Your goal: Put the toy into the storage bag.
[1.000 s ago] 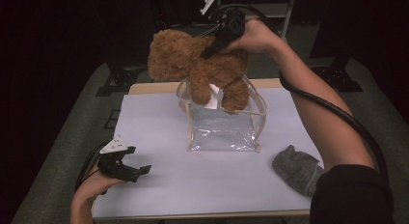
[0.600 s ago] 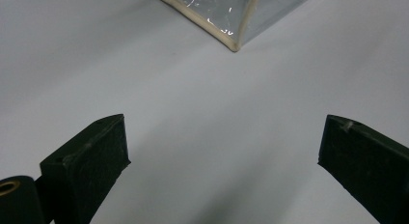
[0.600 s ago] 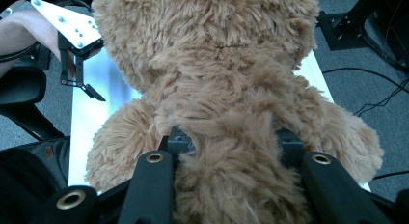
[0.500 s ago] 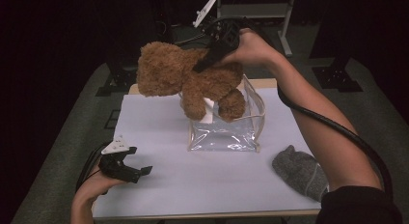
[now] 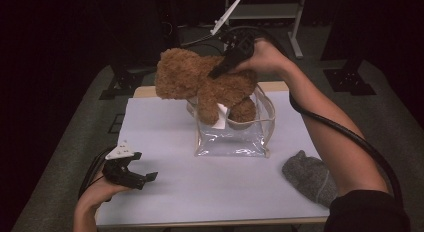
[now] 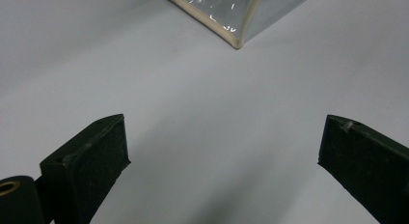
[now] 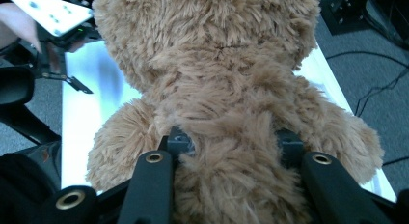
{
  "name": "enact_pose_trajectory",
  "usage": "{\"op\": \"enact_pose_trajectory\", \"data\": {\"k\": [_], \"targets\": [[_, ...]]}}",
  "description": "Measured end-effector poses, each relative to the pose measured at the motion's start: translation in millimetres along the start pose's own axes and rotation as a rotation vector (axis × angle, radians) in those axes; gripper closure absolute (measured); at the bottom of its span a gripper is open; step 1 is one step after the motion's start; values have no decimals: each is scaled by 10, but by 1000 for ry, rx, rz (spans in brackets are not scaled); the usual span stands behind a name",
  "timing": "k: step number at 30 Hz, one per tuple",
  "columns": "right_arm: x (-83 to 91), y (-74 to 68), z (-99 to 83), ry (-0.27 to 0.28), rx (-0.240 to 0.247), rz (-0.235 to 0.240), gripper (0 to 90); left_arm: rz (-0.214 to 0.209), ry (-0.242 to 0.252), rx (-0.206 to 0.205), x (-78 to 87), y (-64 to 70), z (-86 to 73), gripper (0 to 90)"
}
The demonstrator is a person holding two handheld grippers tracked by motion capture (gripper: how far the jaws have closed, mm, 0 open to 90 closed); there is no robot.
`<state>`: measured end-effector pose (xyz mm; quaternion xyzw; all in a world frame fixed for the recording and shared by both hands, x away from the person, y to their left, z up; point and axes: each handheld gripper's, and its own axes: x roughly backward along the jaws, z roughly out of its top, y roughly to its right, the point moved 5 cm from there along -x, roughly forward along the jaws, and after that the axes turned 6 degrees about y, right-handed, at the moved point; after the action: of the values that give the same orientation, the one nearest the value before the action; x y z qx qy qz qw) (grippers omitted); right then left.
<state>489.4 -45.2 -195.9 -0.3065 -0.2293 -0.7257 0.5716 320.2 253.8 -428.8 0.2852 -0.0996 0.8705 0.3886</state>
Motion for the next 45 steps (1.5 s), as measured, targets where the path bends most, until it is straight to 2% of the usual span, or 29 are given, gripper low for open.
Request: {"op": "enact_pose_trajectory", "data": {"k": [4, 10, 15, 20, 25, 40, 45], "targets": [[-14, 146, -138, -8, -46, -26, 616, -1, -2, 4, -5, -4, -10, 27], [39, 277, -276, -3, -101, -55, 615, -3, -9, 5, -26, -3, -20, 27], [142, 352, -329, 29, -131, -81, 616, -6, -19, -3, -43, 6, -20, 27], [234, 404, -354, 35, -160, -111, 616, -7, -21, -1, -52, 7, -24, 27], [281, 463, -370, 50, -181, -124, 616, -11, -29, 1, -68, 1, -38, 27], [313, 645, -371, 98, -255, -226, 617, -8, -44, 10, -92, -17, -78, 27], [266, 614, -393, 81, -237, -220, 616, -8, -43, 5, -90, -13, -75, 27]]}}
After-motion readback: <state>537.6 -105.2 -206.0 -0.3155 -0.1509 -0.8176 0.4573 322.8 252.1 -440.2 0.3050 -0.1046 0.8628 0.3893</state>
